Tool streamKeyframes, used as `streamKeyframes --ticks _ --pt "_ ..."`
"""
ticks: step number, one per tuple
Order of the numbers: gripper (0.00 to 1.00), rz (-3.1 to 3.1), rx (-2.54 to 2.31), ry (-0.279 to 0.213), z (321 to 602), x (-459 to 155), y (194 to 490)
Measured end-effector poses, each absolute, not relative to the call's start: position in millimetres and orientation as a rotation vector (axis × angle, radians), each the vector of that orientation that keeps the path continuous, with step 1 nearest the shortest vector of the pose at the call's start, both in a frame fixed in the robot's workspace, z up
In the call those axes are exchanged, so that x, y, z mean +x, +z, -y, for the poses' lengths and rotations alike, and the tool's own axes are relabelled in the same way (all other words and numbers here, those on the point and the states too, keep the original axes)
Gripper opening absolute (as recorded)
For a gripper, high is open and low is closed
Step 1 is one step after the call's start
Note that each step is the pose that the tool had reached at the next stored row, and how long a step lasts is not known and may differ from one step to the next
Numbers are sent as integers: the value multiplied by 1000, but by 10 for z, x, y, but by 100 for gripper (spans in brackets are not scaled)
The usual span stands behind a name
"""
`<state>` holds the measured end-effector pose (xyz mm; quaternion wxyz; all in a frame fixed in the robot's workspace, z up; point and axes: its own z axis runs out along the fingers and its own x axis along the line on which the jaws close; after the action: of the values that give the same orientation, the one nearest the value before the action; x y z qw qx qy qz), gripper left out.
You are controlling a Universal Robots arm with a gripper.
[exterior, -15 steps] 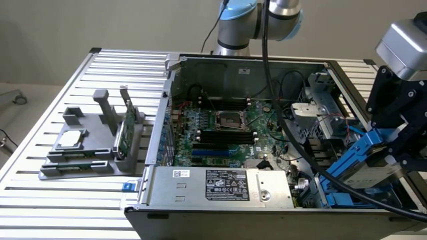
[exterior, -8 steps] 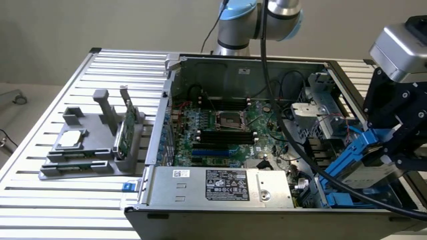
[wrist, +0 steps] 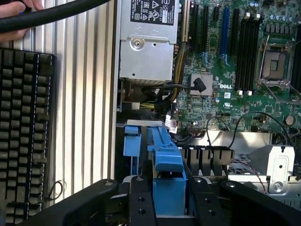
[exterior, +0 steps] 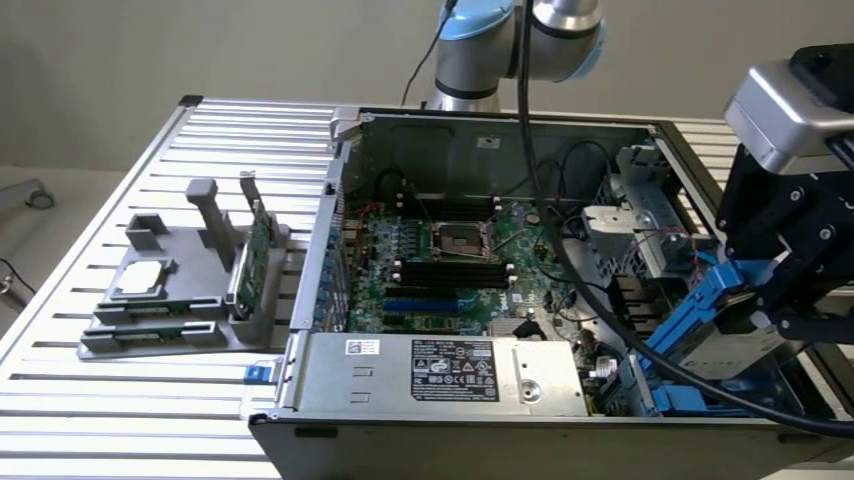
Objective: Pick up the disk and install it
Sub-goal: 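Insert the disk into the insertion slot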
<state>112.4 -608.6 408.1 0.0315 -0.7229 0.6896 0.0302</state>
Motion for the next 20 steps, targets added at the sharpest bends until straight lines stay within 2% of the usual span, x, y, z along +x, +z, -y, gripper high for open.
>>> streamKeyframes --ticks 20 --pt "33 -2117 -2228 86 6077 1123 3942"
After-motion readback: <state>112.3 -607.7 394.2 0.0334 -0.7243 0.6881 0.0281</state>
